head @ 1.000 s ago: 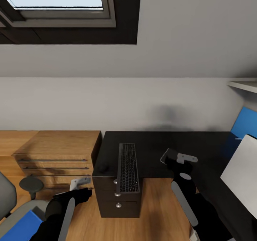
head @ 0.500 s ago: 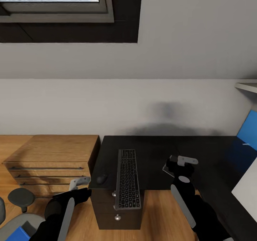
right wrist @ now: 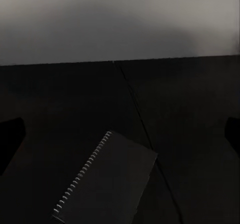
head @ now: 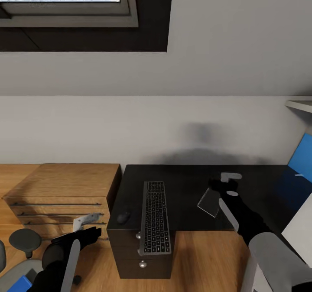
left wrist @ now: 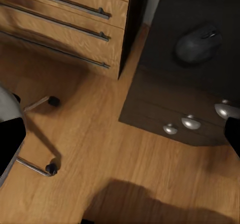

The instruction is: In the bedroom, organize the workspace by keeping the computer under the desk, ensuring the monitor is on the desk, placing the keyboard on the desk next to the monitor, placing the mouse on the desk next to the keyboard, moving the folder from the swivel chair onto the desk next to the mouse, stacking the notebook on top of the folder with the pen on top of the notebook, and positioning the swivel chair next to the desk.

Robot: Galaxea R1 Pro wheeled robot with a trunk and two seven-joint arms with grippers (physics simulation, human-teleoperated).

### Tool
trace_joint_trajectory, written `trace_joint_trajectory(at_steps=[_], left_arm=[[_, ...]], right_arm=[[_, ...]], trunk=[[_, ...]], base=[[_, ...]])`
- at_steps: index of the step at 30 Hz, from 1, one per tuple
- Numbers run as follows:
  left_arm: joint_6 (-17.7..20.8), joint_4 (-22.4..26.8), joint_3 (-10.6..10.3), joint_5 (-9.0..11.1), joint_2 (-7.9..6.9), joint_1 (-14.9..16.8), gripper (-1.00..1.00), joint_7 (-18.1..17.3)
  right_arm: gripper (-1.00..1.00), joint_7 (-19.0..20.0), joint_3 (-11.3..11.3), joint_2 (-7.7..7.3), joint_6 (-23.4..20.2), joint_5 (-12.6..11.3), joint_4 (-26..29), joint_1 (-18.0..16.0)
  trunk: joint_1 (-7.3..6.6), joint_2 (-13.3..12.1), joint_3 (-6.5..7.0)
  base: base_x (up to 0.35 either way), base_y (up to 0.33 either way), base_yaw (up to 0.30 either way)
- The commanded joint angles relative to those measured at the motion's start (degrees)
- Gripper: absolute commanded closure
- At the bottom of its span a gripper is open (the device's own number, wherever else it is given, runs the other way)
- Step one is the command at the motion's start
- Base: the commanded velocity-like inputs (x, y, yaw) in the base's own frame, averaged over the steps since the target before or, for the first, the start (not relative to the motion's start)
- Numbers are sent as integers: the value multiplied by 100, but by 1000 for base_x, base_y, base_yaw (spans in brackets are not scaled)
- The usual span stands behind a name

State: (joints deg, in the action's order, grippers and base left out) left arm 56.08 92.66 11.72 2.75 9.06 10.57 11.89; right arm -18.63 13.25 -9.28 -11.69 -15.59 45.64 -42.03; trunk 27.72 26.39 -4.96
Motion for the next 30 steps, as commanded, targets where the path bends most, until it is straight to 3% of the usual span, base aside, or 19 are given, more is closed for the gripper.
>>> trace_joint_trajectory(at_steps=[1, 7, 9, 13, 14, 21, 22, 30], left_arm=[[-24, 10, 34, 32, 4, 6, -100, 24], [-416, 15, 85, 32, 5, 6, -100, 30], [-492, 15, 90, 32, 6, 6, -100, 31], [-539, 15, 92, 32, 6, 6, -100, 32], [-560, 15, 93, 32, 3, 6, -100, 32], [-572, 15, 95, 32, 0, 6, -100, 32], [-578, 15, 97, 32, -1, 6, -100, 32], [-580, 15, 222, 30, -4, 6, -100, 31]], right_arm=[[-100, 176, 36, -12, 174, -43, -521, -236], [-100, 938, 37, 50, 965, -52, -2327, -706], [-100, 1021, 38, 111, 1044, -50, -2553, -742], [-100, 1067, 37, 157, 973, -50, -2692, -765], [-100, 1085, 37, 176, 657, -53, -2742, -774], [-100, 1089, 23, 180, -51, -69, -2632, -780], [-100, 1090, -79, 174, -326, -81, -2372, -780], [-100, 1090, -253, 158, -415, -84, -2182, -781]], trunk=[[3, 13, -13], [3, 13, -13], [3, 13, -13], [3, 13, -13], [3, 13, -13], [3, 13, -13], [3, 13, -13], [3, 13, -13]], base=[[0, 0, 0], [0, 0, 0], [0, 0, 0], [18, 0, 0], [187, 0, 0], [261, 0, 0], [288, -27, 0], [261, -56, 0]])
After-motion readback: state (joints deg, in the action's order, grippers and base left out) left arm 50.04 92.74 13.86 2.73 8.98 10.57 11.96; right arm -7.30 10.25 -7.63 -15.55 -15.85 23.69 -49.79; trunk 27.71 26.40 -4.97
